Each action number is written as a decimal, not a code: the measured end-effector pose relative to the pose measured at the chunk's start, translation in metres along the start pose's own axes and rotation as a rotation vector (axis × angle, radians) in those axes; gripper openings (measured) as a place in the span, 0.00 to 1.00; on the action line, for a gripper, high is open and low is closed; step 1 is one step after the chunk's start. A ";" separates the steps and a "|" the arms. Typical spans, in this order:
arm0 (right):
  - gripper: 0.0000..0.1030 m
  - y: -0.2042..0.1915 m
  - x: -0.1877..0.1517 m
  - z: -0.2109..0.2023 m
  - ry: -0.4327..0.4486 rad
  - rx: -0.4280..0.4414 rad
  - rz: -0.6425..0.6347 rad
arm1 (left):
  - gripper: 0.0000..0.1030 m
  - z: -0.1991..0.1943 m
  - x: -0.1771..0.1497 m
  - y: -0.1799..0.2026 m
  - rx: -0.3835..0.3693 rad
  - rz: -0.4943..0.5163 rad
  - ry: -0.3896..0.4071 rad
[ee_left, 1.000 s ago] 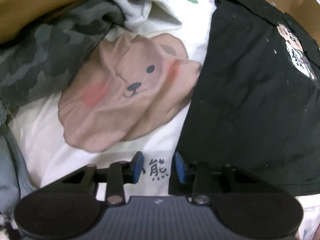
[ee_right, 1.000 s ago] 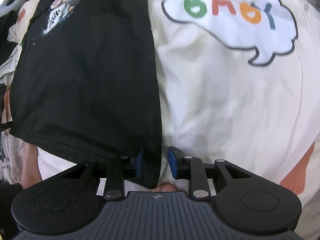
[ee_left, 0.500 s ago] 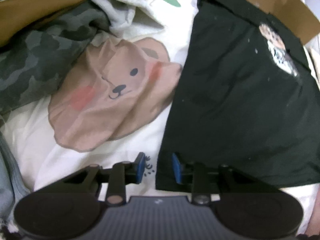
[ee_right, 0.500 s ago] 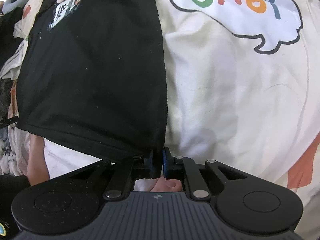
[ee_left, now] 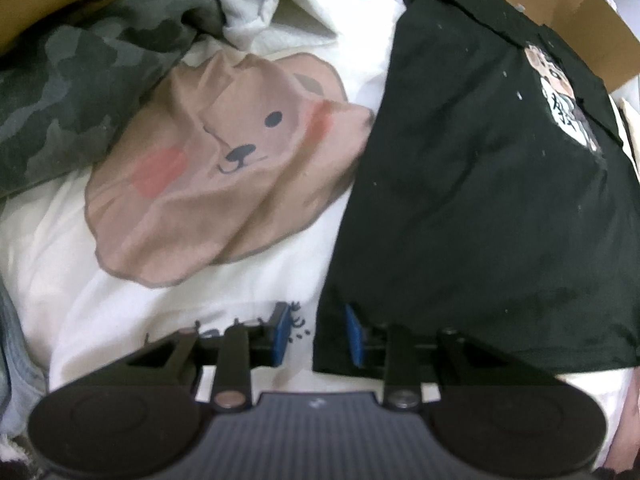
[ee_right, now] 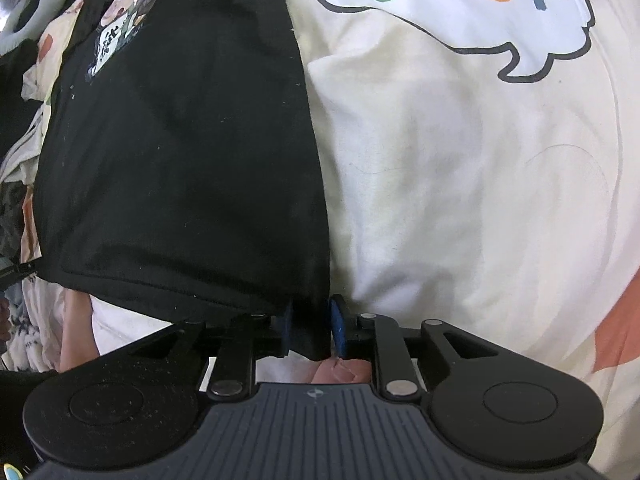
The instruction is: Fold clothes
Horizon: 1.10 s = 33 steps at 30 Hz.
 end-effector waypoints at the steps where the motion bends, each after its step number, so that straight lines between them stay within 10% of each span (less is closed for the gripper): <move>1: 0.25 0.001 -0.001 0.000 0.002 0.001 -0.002 | 0.30 0.002 0.001 -0.002 0.001 0.004 -0.004; 6: 0.23 0.004 -0.006 0.000 -0.013 0.013 0.018 | 0.13 0.003 -0.001 0.002 0.017 0.003 -0.015; 9: 0.02 0.002 -0.004 -0.002 -0.012 0.023 0.016 | 0.02 0.002 -0.001 0.003 0.028 -0.012 -0.027; 33: 0.00 -0.010 0.007 -0.138 0.124 0.013 -0.055 | 0.01 -0.114 0.022 0.070 0.004 -0.069 0.083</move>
Point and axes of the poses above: each gripper's, at about its wrist camera, not at the fingertips, and z roughly the way its jaws point, y to its right, x to its top, the point moved 4 cm from there along z, roughly the way its jaws point, and after that the axes turned 10 degrees about -x, right-handed, at the moved point
